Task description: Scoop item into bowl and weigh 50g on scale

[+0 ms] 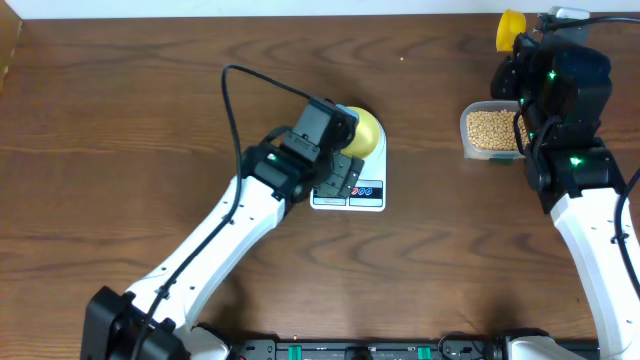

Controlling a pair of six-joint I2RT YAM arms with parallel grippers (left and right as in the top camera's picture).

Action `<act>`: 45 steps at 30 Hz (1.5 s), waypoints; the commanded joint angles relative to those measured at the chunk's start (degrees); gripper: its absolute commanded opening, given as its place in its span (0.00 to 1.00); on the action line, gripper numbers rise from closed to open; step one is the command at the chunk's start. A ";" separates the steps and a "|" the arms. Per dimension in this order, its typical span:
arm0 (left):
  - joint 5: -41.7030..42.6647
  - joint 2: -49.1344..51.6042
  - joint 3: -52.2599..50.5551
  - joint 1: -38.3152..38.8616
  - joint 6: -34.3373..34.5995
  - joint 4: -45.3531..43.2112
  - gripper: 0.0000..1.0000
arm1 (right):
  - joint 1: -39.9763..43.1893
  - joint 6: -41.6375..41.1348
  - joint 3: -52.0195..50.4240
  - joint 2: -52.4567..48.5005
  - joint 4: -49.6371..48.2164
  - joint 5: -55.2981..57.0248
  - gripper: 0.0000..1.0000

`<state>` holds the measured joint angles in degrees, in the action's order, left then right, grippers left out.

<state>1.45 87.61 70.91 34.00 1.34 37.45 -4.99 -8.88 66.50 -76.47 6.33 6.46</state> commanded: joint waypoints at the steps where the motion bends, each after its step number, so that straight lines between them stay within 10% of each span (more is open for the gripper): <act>1: -2.82 2.23 0.22 1.16 -0.90 0.24 0.89 | -0.35 0.61 0.90 0.33 -0.13 0.44 0.02; 45: -4.76 15.21 0.22 2.47 -0.22 -2.38 0.89 | -0.35 0.61 0.90 0.33 -0.35 0.02 0.01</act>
<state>-2.11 102.02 70.91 36.34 1.28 35.20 -4.99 -8.86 66.50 -76.47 6.20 6.42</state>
